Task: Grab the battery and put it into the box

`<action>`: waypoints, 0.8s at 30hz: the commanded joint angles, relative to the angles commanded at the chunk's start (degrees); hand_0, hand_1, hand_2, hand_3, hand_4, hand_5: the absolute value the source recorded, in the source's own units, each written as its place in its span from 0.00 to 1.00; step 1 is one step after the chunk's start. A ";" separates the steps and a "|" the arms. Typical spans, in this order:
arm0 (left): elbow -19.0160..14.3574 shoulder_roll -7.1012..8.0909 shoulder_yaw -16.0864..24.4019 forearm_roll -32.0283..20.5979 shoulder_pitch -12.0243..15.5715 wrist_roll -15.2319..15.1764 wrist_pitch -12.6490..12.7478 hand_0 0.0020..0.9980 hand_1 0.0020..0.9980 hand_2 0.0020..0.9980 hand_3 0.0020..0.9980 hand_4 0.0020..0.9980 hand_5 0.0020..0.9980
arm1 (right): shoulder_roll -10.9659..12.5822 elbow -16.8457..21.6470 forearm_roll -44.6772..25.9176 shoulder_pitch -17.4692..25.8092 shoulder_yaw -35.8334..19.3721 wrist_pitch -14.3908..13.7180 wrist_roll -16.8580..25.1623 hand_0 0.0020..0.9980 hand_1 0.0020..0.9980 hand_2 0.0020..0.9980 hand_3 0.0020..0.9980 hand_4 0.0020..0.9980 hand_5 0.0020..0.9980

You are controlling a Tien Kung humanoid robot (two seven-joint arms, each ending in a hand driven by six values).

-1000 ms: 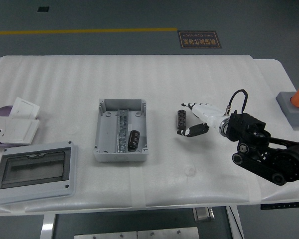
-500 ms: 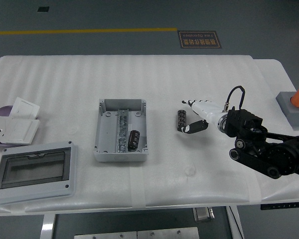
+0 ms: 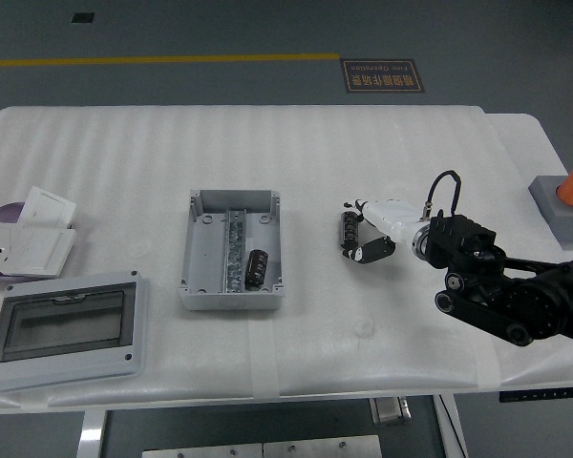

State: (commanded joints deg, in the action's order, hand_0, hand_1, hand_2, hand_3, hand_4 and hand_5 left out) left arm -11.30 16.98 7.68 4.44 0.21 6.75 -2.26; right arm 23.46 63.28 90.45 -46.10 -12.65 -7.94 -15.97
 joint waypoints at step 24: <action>-0.19 -0.03 0.83 1.06 -0.15 -0.12 0.20 0.62 0.65 0.52 0.55 0.55 0.37 | -0.30 -0.40 0.26 -0.27 3.13 -3.61 2.10 0.66 0.57 0.58 0.77 0.54 0.29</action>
State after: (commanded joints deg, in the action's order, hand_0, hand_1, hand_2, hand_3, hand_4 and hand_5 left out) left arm -11.49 16.95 8.51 5.50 0.06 6.64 -2.06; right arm 23.16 62.88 90.71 -46.37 -9.52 -11.55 -13.88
